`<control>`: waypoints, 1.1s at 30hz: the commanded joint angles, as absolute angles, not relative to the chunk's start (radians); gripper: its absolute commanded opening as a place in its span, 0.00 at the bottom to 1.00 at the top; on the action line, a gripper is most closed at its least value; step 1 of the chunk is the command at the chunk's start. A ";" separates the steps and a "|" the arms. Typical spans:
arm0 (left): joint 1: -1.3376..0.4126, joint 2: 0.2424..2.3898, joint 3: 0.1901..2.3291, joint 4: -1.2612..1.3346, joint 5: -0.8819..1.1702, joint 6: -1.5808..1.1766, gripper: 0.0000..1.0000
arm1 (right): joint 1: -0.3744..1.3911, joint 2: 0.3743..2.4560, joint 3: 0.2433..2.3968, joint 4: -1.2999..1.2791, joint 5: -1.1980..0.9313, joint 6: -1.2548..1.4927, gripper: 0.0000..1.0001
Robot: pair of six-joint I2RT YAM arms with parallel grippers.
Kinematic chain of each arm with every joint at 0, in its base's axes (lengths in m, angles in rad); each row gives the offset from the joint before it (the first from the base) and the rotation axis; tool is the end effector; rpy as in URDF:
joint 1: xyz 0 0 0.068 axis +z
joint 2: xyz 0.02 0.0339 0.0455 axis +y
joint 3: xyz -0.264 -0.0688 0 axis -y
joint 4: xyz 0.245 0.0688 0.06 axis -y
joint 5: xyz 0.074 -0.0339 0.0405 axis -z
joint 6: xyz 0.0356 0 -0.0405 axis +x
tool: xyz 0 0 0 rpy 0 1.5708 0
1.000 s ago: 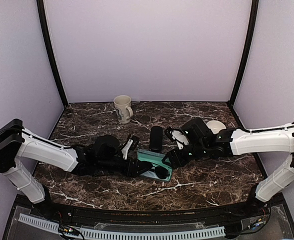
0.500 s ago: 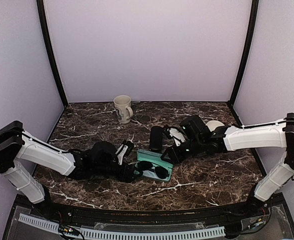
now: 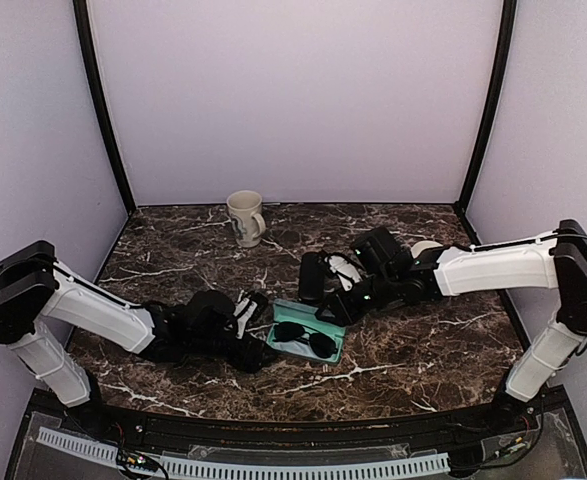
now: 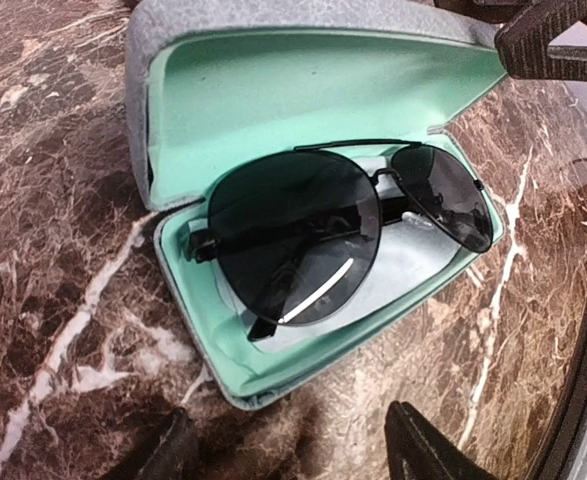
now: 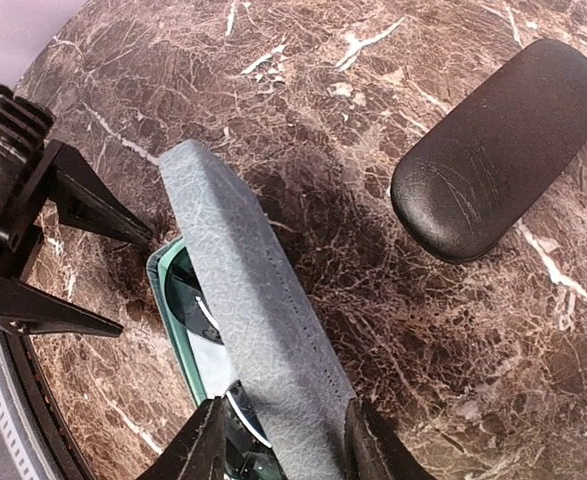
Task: Organize the sunglasses
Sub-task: Close the case with sunglasses at the center of the board.
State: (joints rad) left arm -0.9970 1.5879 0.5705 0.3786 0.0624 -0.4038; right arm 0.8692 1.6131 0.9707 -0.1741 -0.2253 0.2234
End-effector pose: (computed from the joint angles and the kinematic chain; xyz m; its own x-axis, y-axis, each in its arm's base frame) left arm 0.1568 -0.2467 0.1353 -0.6376 0.2641 -0.7236 0.6686 0.6563 -0.3496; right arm 0.2119 0.2631 0.1993 -0.6455 -0.4293 -0.6317 -0.7181 0.6229 0.3105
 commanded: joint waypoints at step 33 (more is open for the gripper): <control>-1.020 1.717 0.626 0.403 0.039 -0.471 0.51 | 0.967 1.608 0.963 -0.168 -0.129 0.234 0.29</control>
